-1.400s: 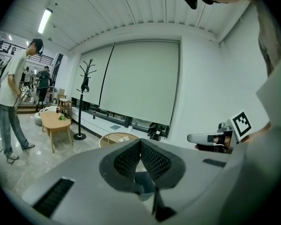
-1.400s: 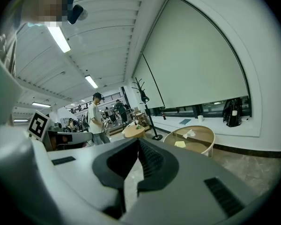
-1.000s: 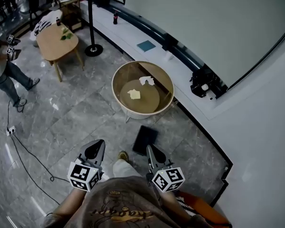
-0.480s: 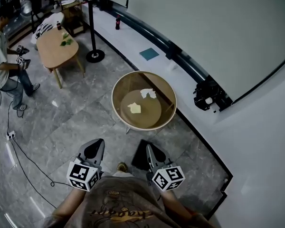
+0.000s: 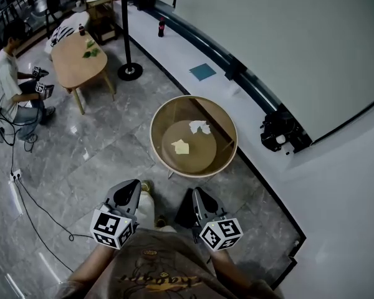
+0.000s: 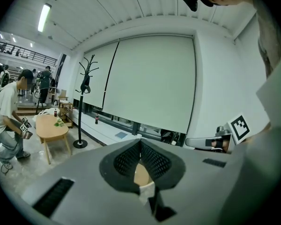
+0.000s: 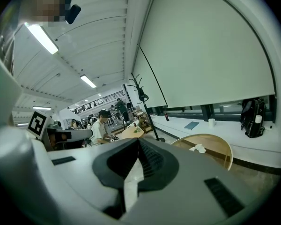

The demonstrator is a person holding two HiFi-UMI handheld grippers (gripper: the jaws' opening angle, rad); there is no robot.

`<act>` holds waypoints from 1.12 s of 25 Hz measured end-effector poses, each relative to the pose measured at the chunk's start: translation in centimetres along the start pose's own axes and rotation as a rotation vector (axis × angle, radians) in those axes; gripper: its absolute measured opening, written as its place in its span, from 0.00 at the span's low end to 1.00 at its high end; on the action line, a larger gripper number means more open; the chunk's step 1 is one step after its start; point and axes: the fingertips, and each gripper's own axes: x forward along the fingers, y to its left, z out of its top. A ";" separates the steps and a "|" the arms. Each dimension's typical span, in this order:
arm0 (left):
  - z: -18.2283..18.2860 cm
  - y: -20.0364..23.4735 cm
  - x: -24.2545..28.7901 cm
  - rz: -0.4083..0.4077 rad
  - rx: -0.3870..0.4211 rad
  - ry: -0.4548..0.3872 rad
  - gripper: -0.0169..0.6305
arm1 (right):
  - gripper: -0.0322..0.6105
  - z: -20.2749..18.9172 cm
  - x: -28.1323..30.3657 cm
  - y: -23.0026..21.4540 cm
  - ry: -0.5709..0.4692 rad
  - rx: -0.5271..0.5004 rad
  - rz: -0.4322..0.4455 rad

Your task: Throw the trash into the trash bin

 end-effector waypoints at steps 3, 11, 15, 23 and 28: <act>0.1 0.7 2.0 -0.020 0.004 0.006 0.05 | 0.08 0.2 1.5 -1.0 -0.002 0.003 -0.014; 1.2 4.5 7.3 -0.053 0.008 0.027 0.05 | 0.08 1.6 6.3 -3.1 -0.008 0.021 -0.056; 2.0 6.2 10.2 -0.087 0.013 0.045 0.05 | 0.08 2.5 9.0 -4.1 -0.007 0.032 -0.080; 4.9 9.2 17.0 -0.189 0.042 0.059 0.05 | 0.08 5.7 14.1 -6.3 -0.046 0.040 -0.155; 6.4 10.6 20.0 -0.258 0.060 0.067 0.05 | 0.08 7.1 16.4 -7.1 -0.081 0.047 -0.216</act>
